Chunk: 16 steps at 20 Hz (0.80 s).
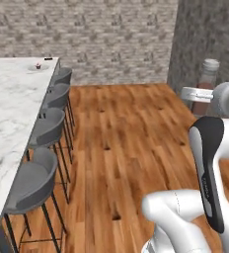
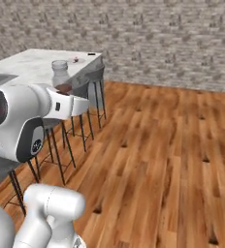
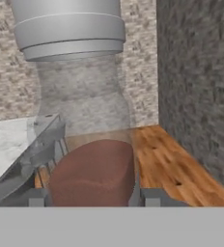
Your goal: Take the cinnamon bottle from the cabinet and place it on the dining table, next to the plate with the cupcake. Then take the chocolate from the dining counter and place it on the cupcake plate.
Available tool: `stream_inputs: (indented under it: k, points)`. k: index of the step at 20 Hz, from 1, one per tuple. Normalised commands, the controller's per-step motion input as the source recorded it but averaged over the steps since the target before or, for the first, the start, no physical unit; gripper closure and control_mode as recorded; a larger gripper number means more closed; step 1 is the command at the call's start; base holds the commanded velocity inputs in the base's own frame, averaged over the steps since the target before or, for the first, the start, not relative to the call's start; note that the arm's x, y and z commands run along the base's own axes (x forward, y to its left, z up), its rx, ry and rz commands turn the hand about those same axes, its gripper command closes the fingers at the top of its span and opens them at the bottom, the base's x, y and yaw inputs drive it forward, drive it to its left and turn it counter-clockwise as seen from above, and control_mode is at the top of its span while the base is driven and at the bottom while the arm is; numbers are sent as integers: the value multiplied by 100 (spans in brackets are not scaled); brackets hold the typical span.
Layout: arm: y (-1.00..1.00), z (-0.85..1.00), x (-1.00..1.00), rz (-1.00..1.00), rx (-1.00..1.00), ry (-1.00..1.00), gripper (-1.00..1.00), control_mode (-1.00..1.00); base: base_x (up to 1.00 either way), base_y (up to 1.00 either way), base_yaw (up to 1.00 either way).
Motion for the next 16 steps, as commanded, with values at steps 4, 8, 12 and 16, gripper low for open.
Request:
stream_inputs:
  k: [4,8,12,16]
  points:
    - [0,0,0,0,0,0,100,100,100,-42,0]
    - [0,0,0,0,0,0,100,100,100,-43,0]
    - [0,0,0,0,0,0,100,100,100,-42,0]
    - [0,0,0,0,0,0,100,100,100,-35,0]
